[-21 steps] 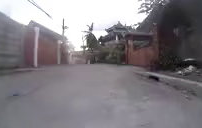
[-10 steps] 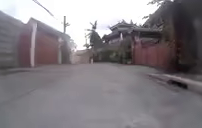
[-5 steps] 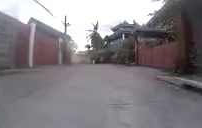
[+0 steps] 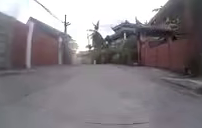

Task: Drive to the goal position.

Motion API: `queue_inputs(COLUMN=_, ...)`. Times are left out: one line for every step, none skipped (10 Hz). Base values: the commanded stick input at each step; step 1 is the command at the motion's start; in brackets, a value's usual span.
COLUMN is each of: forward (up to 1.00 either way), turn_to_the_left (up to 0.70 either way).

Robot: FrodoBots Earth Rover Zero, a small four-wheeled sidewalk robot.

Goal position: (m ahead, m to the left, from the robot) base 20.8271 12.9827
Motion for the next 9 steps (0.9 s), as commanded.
queue_inputs(forward=1.00, turn_to_the_left=-0.40)
queue_inputs(forward=1.00, turn_to_the_left=-0.40)
queue_inputs(forward=1.00, turn_to_the_left=-0.40)
queue_inputs(forward=1.00, turn_to_the_left=-0.18)
queue_inputs(forward=1.00, turn_to_the_left=0.00)
queue_inputs(forward=1.00, turn_to_the_left=0.00)
queue_inputs(forward=1.00, turn_to_the_left=0.00)
queue_inputs(forward=1.00, turn_to_the_left=0.00)
queue_inputs(forward=1.00, turn_to_the_left=0.00)
